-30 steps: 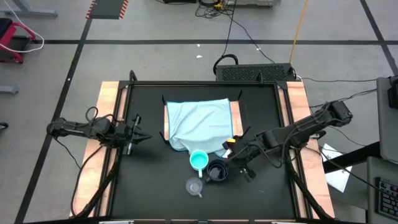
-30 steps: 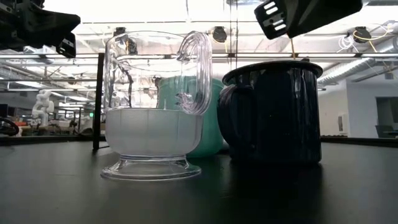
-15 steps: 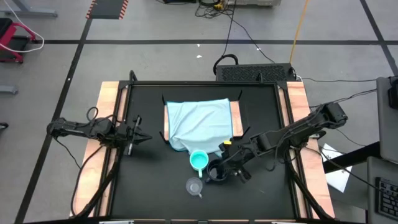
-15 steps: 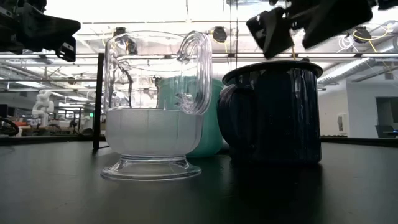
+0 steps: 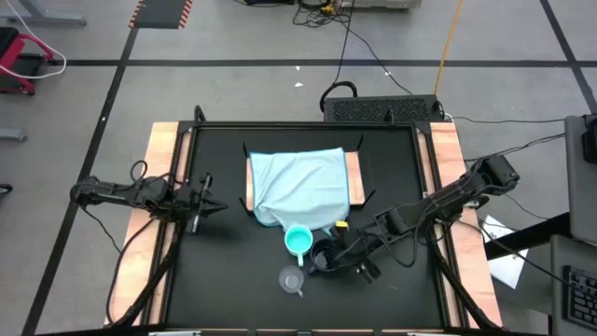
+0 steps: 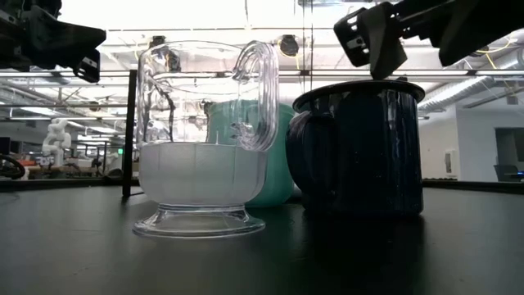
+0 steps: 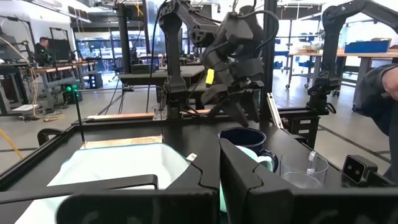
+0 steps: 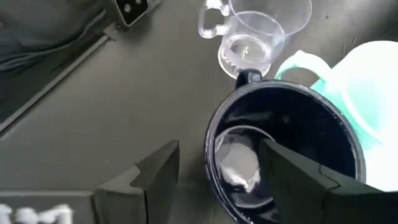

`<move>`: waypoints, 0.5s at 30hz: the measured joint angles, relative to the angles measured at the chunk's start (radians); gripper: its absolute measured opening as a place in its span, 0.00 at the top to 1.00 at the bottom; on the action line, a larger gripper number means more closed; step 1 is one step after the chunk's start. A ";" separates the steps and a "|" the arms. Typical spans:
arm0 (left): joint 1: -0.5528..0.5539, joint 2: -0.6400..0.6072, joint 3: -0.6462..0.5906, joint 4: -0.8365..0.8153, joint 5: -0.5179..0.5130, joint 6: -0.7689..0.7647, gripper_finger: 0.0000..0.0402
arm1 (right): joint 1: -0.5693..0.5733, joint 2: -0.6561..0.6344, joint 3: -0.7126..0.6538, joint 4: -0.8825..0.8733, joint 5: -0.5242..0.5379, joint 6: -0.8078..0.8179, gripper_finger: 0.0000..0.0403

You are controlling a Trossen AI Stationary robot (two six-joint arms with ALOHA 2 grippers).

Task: Stack small to large cups/mugs on shelf
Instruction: Put the dark blue mug on the microfiber cloth on the shelf

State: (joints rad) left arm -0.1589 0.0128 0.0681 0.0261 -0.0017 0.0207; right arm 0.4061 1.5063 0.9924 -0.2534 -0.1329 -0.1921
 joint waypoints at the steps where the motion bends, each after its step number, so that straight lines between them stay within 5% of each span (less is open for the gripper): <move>1: 0.000 0.000 0.000 0.000 0.000 0.000 0.99 | 0.002 0.004 -0.004 0.008 0.001 0.003 0.47; 15: 0.000 0.000 0.000 -0.001 0.000 -0.029 0.99 | 0.000 0.048 -0.036 0.061 0.054 -0.010 0.49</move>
State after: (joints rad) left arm -0.1586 0.0128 0.0684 0.0249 -0.0017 -0.0085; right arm 0.4057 1.5539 0.9562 -0.1922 -0.0794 -0.2023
